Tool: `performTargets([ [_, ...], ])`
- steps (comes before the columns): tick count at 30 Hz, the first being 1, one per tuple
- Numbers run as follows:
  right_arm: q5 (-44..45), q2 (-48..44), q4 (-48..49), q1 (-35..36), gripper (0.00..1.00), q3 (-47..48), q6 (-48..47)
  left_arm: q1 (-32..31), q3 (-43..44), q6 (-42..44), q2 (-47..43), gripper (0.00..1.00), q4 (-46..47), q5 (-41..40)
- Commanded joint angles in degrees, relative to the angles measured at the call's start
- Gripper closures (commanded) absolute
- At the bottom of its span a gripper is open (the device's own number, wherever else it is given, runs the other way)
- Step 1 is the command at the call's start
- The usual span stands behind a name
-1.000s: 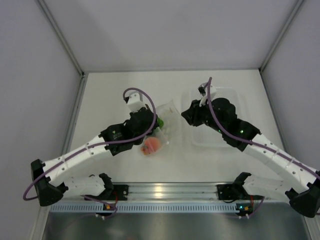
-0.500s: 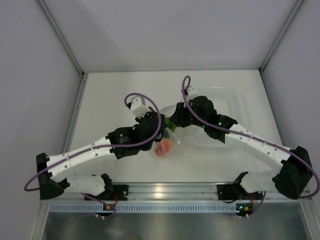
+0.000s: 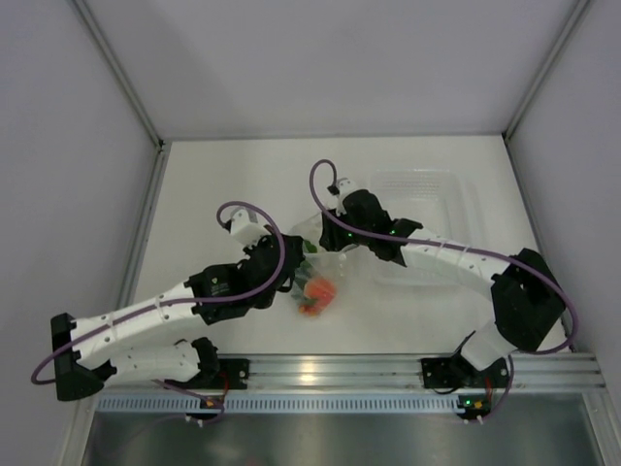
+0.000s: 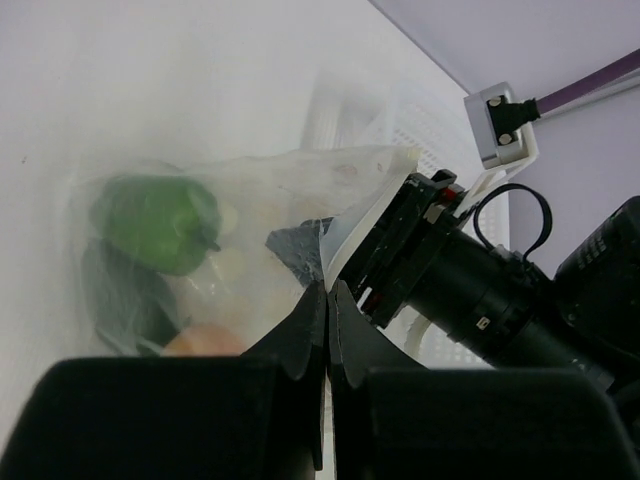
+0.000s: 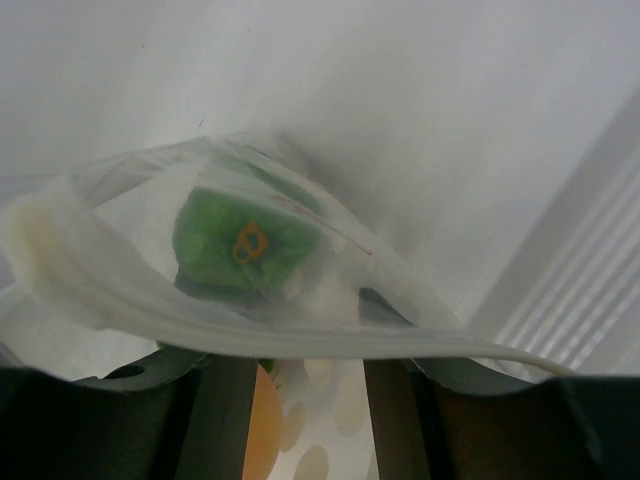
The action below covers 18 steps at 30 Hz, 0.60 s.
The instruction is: Open the zip-top bag and remove the fake food
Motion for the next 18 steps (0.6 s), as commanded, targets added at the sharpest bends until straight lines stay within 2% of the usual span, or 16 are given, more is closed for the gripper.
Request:
performTargets([
  [1,-1.25,0.82,1.06,1.13,0.55,3.87,-1.53,-0.18,-3.58,-0.04,-4.21,1.0,1.25,-0.52],
  [9,-6.01,2.67,4.14,5.26,0.52,4.48,1.46,-0.1,-7.02,1.02,-7.38,1.0,1.16,-0.78],
  [14,-2.15,3.55,8.0,7.19,0.46,2.21,4.8,-0.1,-8.78,0.05,-7.82,1.0,1.07,-1.22],
  [18,3.65,4.95,14.24,8.77,0.38,0.26,11.45,-0.1,-10.18,-1.18,-7.82,1.0,1.16,-1.75],
])
